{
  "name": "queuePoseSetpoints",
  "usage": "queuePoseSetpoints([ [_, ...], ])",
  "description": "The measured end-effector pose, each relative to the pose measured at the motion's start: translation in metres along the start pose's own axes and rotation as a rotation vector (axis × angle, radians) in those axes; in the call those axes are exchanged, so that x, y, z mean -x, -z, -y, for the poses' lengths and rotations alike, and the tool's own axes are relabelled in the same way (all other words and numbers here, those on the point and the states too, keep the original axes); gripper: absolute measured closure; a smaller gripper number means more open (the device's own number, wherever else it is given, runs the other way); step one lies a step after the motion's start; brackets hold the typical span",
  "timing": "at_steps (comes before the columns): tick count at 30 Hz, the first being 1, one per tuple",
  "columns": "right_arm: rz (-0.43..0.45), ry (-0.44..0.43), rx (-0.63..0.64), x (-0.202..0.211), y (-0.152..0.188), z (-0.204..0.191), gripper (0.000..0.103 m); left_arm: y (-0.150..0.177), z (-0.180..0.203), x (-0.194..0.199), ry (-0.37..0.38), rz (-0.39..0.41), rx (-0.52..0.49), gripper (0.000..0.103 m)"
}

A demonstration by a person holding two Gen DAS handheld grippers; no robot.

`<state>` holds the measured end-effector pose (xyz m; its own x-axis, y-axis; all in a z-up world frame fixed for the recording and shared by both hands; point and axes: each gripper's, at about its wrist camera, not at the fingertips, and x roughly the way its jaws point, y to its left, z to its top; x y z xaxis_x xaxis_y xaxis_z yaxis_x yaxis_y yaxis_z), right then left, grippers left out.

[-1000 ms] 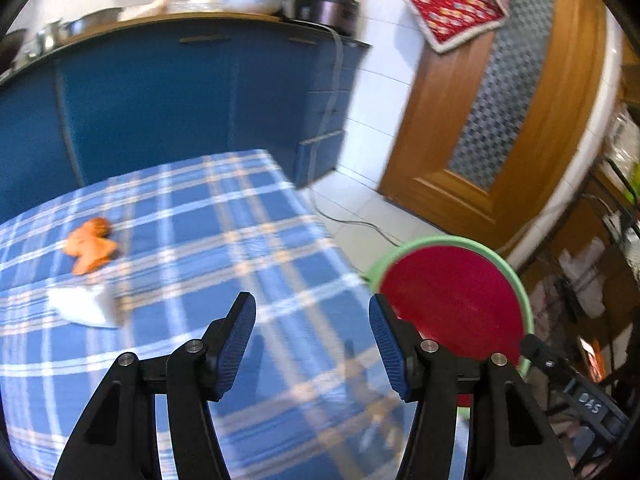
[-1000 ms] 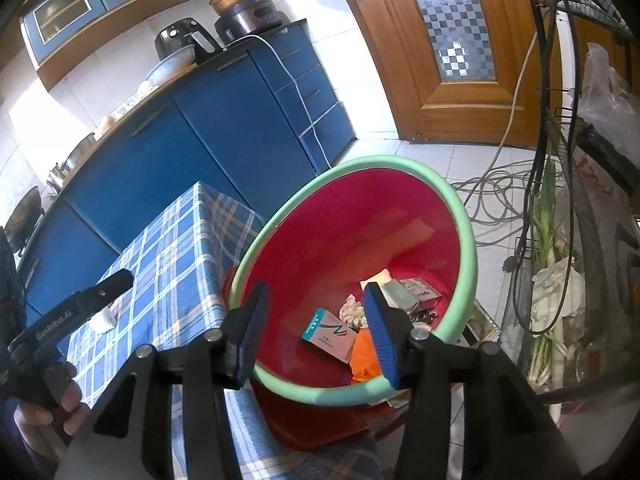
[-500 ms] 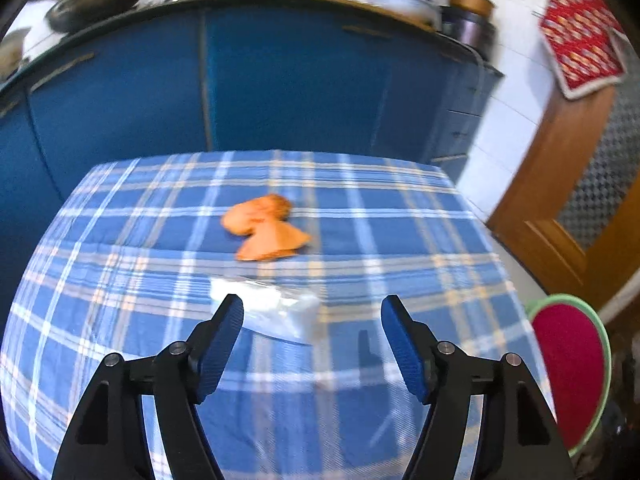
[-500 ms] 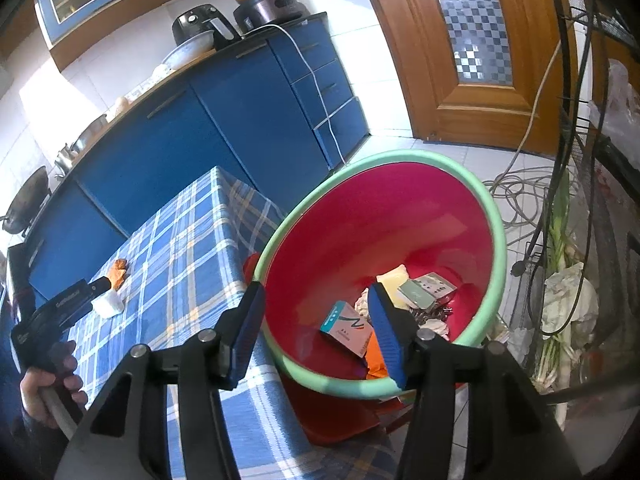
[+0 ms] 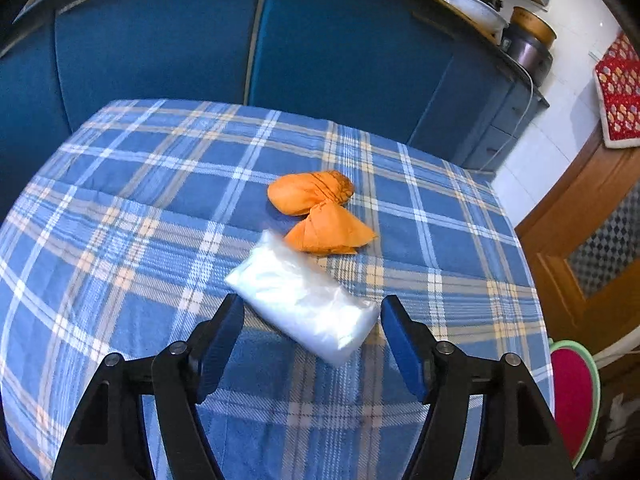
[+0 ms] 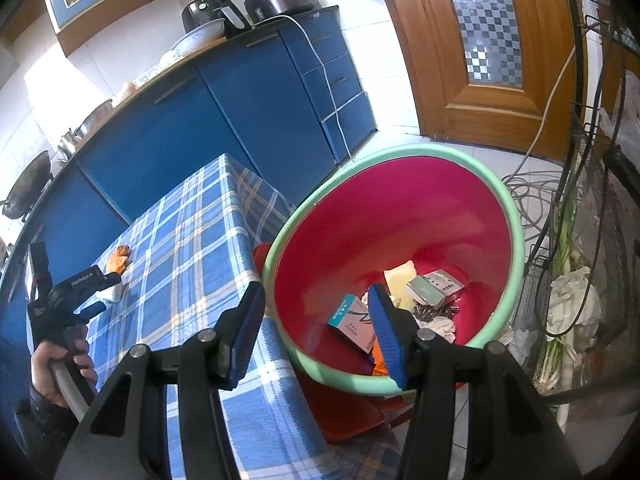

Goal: Collect trash

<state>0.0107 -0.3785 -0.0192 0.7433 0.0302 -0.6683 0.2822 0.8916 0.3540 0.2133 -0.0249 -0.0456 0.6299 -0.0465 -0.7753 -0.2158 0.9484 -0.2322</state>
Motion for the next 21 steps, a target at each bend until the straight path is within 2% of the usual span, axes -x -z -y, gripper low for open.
queuePoseSetpoints([
  [9,-0.011,-0.024,0.053,-0.002,-0.004,-0.022,0.047,0.001,-0.010,0.003,0.035,-0.004,-0.005,0.046],
  [14,-0.018,-0.066,0.109,-0.005,-0.010,-0.053,0.047,0.002,-0.022,0.016,0.031,0.024,-0.041,0.049],
  [21,-0.051,-0.132,0.185,-0.020,-0.017,-0.107,0.047,-0.008,-0.050,0.037,-0.017,0.089,-0.095,0.053],
])
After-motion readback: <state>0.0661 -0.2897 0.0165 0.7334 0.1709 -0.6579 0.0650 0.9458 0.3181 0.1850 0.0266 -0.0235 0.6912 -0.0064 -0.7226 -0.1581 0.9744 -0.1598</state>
